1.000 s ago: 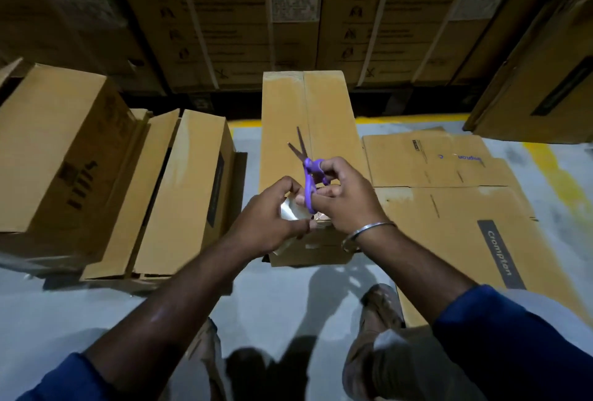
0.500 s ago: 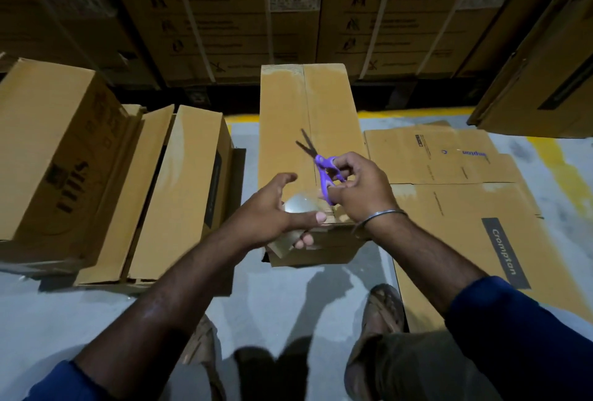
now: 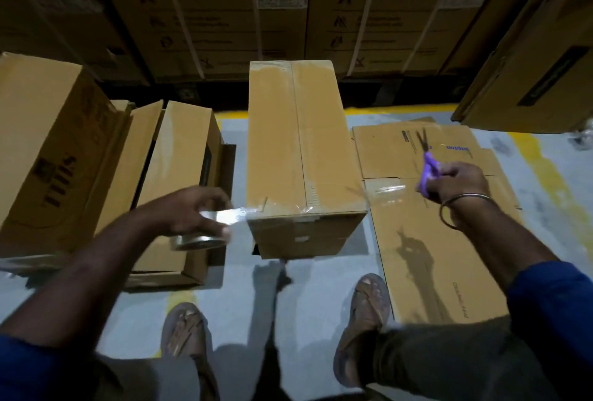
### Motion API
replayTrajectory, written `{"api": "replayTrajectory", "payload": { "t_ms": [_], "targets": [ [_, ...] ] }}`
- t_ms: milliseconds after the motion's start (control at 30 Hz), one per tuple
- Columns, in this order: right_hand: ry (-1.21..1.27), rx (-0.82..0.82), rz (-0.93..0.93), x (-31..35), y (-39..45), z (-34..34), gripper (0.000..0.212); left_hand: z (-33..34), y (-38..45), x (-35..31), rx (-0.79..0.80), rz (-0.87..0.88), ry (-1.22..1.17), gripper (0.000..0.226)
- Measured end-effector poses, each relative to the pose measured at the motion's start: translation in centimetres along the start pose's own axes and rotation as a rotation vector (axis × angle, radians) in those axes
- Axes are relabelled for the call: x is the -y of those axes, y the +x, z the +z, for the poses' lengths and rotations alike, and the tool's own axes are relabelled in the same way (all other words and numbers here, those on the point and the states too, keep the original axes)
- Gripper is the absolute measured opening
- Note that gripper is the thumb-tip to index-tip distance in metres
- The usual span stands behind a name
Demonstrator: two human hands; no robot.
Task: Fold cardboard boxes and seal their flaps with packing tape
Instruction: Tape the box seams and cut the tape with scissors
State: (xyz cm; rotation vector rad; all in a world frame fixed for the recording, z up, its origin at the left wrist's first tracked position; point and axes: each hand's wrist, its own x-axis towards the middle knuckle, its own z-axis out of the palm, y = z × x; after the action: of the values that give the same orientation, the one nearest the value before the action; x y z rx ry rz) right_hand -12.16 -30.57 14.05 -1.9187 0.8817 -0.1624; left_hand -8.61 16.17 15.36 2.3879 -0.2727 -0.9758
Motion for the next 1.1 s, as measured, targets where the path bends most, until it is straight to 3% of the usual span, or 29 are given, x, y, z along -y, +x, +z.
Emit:
{"api": "replayTrajectory", "payload": {
  "t_ms": [67, 200, 600, 800, 967, 1100],
  "targets": [
    [-0.126, -0.073, 0.064, -1.8, 0.7, -2.0, 0.023, -0.7, 0.7, 3.1, -0.046, -0.049, 0.075, 0.061],
    [-0.223, -0.065, 0.104, -4.2, 0.7, -2.0, 0.032, -0.5, 2.0, 5.4, -0.115, -0.062, 0.114, 0.025],
    [-0.280, -0.039, 0.157, -4.0, 1.6, 1.4, 0.038, -0.9, 4.3, 6.8, -0.125, -0.096, 0.189, 0.017],
    [-0.278, -0.029, 0.151, -6.1, 2.8, 3.9, 0.030, -1.0, 5.9, 7.8, -0.112, -0.107, 0.222, 0.015],
    [-0.256, -0.040, 0.220, -8.8, 3.9, 7.0, 0.017, -0.7, 6.9, 8.5, -0.080, -0.117, 0.235, 0.015],
    [-0.246, 0.031, 0.336, -12.0, 4.0, 10.5, 0.027, -0.3, 7.7, 9.3, -0.076, -0.111, 0.220, 0.013]
  ]
}}
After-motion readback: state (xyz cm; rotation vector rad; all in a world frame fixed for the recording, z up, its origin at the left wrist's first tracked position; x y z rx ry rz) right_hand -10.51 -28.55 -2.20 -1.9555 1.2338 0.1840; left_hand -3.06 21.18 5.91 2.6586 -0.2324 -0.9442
